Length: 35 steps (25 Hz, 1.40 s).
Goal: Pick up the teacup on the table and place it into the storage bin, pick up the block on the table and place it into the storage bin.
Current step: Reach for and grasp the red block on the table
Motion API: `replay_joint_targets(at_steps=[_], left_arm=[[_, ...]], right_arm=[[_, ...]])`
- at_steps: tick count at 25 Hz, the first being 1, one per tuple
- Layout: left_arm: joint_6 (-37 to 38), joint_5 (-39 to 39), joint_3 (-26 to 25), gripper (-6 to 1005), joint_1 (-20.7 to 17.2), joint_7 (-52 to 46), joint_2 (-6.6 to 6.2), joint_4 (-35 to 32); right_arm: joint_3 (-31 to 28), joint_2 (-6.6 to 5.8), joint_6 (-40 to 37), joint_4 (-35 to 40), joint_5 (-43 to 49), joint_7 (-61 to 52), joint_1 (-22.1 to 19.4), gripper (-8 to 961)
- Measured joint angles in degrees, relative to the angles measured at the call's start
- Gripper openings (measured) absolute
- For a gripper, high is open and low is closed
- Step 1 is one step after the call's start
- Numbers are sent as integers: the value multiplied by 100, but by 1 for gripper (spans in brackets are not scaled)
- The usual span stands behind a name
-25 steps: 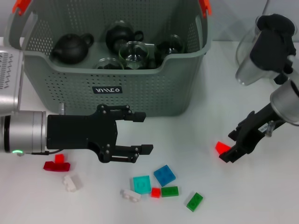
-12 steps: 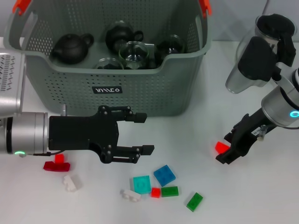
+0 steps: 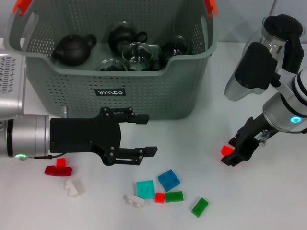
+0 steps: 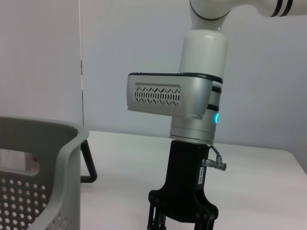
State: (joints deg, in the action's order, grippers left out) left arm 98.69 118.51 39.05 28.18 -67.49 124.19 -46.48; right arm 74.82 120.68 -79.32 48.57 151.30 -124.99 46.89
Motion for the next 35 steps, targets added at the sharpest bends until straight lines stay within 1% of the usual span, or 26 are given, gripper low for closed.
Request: replay_joint_targets(at_steps=[4,29,34,35], left_arm=[[-37,-1,-8,756,-4,0,0,38],[-105,-26,-102,752,11,0,0,132],[-105,-6,-137,753,9,0,0,146],[-105,-4,-138,753,7,0,0,148]], right_arm=[[5,0,11,-5,0,-1,13,600],[378,0,47,35,8,-179,-13,578],[586,-3,106,37,27,-315,-13,545],[626,-4,106,44,34,-352,-13,520]])
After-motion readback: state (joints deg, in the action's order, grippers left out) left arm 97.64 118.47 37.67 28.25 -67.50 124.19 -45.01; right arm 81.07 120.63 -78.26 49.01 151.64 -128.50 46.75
